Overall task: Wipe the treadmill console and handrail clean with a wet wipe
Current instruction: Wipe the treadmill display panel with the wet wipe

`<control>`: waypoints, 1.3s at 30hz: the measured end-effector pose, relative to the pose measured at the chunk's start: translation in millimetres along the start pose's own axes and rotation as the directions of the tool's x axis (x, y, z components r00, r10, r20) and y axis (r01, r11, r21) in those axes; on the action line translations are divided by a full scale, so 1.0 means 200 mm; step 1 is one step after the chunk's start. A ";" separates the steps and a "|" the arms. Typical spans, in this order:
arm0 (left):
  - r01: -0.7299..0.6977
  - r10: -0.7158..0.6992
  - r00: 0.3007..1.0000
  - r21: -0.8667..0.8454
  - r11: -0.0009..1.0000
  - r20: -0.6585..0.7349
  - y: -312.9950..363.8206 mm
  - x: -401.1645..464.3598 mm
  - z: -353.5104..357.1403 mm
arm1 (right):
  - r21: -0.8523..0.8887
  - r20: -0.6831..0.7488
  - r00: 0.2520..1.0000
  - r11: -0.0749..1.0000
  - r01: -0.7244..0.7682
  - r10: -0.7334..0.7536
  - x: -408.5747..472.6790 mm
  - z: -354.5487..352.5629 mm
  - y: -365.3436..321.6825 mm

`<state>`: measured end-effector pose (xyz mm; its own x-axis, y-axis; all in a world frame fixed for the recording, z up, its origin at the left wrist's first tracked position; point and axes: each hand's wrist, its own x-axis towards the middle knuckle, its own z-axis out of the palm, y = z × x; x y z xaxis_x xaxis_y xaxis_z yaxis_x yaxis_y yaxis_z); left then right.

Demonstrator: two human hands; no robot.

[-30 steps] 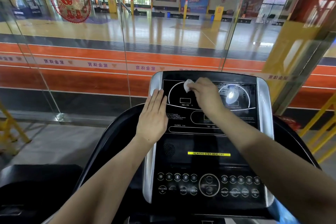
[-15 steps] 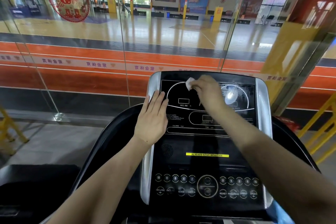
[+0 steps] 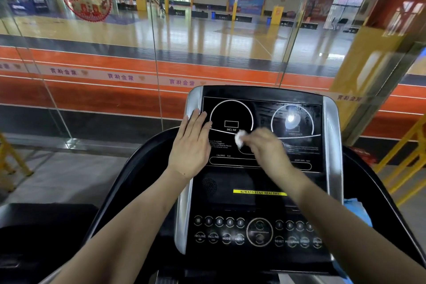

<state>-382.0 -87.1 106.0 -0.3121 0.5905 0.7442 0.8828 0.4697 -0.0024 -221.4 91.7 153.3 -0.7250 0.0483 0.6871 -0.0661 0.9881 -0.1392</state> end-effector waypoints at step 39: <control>0.070 -0.071 0.997 -0.160 0.985 0.001 0.00 -0.01 -0.03 | 0.042 0.098 0.995 0.999 0.024 -0.028 -0.34 0.00 0.05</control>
<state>-378.4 -92.1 108.2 -0.3742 0.5565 0.7418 0.9037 0.3985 0.1570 -173.1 97.8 105.9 -0.7865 0.0057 0.6175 -0.1126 0.9819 -0.1524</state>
